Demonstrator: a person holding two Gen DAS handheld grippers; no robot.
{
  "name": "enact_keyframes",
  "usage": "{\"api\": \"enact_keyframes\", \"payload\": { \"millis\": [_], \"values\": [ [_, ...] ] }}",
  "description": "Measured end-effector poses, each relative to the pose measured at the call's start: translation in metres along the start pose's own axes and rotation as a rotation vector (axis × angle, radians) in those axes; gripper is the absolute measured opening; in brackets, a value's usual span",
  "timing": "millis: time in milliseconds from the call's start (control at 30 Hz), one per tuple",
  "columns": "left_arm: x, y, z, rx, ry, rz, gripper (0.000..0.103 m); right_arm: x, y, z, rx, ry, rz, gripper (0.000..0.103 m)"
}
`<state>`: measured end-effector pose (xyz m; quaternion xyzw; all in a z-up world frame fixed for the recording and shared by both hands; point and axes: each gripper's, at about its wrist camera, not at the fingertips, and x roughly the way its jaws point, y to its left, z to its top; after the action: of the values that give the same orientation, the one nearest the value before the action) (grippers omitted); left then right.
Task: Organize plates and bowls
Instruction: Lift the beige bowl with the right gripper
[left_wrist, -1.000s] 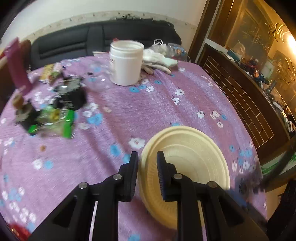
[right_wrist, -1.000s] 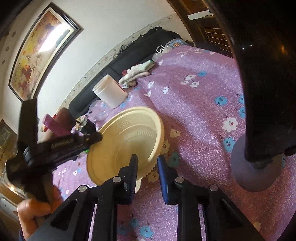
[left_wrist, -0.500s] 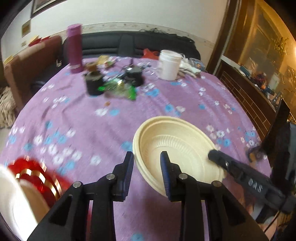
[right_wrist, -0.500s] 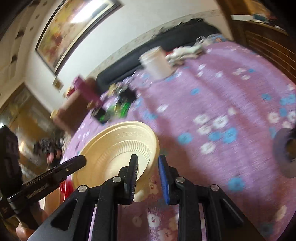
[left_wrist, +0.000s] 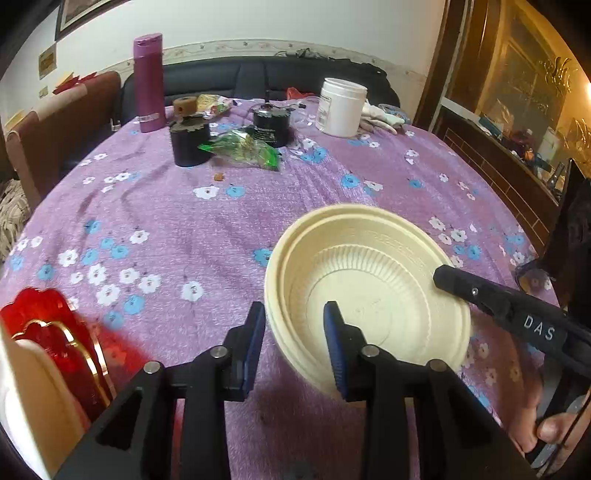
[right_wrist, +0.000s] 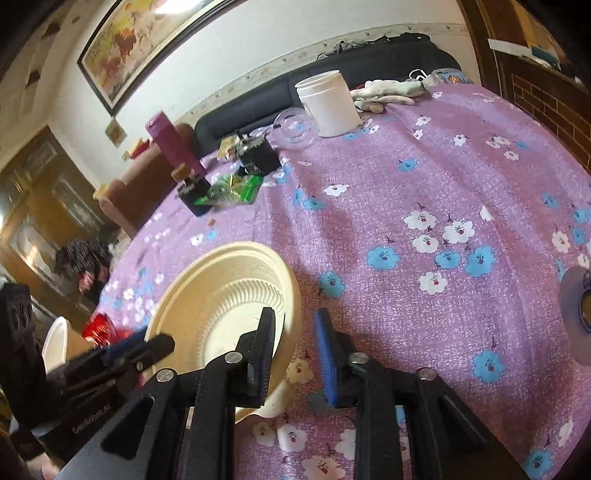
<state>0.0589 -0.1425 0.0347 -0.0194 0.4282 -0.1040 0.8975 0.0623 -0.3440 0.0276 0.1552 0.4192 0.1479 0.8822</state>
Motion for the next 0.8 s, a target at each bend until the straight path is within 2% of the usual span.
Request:
{"api": "enact_keyframes", "payload": {
  "millis": [33,133,367,800],
  "values": [
    [0.001,-0.001,-0.001,0.006,-0.01,0.005,0.026,0.001,0.001,0.0,-0.007,0.003,-0.004,0.012],
    [0.0,-0.003,-0.001,0.018,-0.046,0.002,0.024,-0.002,0.004,0.0,-0.022,-0.017,-0.038,0.012],
    [-0.007,-0.012,-0.003,0.063,-0.109,0.044,0.024,-0.016,0.003,0.003,-0.005,-0.078,-0.022,0.011],
    [-0.008,-0.019,-0.008,0.117,-0.148,0.122,0.024,-0.013,0.006,0.002,0.002,-0.058,-0.015,0.012]
  ]
}}
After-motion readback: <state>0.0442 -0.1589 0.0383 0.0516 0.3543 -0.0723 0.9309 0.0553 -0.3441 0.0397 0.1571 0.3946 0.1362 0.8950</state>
